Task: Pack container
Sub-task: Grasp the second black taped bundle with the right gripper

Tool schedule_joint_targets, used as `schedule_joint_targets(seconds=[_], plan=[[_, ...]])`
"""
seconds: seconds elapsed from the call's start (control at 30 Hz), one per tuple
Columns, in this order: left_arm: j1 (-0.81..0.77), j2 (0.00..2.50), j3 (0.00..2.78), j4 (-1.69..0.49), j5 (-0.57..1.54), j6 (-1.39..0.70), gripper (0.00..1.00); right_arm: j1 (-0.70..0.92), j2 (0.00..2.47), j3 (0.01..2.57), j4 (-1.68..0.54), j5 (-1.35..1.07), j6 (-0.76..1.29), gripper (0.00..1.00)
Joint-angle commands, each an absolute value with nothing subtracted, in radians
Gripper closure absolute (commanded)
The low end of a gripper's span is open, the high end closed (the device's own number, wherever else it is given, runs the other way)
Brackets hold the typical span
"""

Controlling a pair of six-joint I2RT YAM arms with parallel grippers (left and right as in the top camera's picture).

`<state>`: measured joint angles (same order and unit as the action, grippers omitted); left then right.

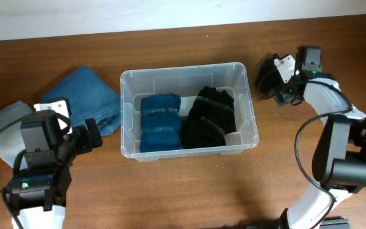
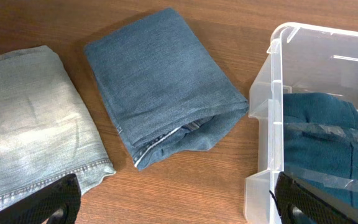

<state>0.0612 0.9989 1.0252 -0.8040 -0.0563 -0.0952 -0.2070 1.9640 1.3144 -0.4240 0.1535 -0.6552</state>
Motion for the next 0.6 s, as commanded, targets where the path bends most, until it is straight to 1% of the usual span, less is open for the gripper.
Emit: schedule_joint_targets(seconds=[0.0,0.07,0.1,0.13,0.17,0.2,0.23,0.27,0.3,0.33,0.4,0.5,0.57], plan=[[0.062,1.0,1.048,-0.802,-0.06,-0.097,0.0,-0.21,2.041,1.309,-0.39,0.196,-0.729,0.01],[0.062,1.0,1.048,-0.802,-0.06,-0.097,0.01,-0.21,2.064,1.309,-0.38,0.195,-0.728,0.01],[0.062,1.0,1.048,-0.801,-0.06,-0.097,0.01,-0.21,2.074,1.309,-0.38,0.192,-0.728,0.06],[0.062,1.0,1.048,-0.801,-0.06,-0.097,0.01,-0.21,2.085,1.309,-0.379,0.185,-0.728,0.16],[0.062,1.0,1.048,-0.802,-0.06,-0.097,0.01,-0.21,2.088,1.309,-0.377,0.184,-0.728,0.21],[0.062,1.0,1.048,-0.801,-0.06,-0.097,0.01,-0.21,2.09,1.309,-0.367,0.185,-0.726,0.34],[0.062,1.0,1.048,-0.801,-0.06,-0.097,0.01,-0.21,2.09,1.309,-0.357,0.185,-0.725,0.41],[0.062,1.0,1.048,-0.801,-0.06,-0.097,0.01,-0.21,2.09,1.309,-0.353,0.185,-0.725,0.46],[0.062,1.0,1.048,-0.801,-0.06,-0.097,0.01,-0.21,2.09,1.309,-0.35,0.185,-0.725,0.59],[0.062,1.0,1.048,-0.801,-0.06,-0.097,0.01,-0.21,2.09,1.309,-0.35,0.185,-0.725,0.68],[0.062,1.0,1.048,-0.801,-0.06,-0.097,0.01,-0.21,2.088,1.309,-0.35,0.186,-0.72,0.81],[0.062,1.0,1.048,-0.801,-0.06,-0.097,0.01,-0.21,2.066,1.325,-0.351,0.196,-0.629,0.95],[0.062,1.0,1.048,-0.799,-0.06,-0.097,0.01,-0.21,2.033,1.345,-0.36,0.195,-0.553,0.96]])
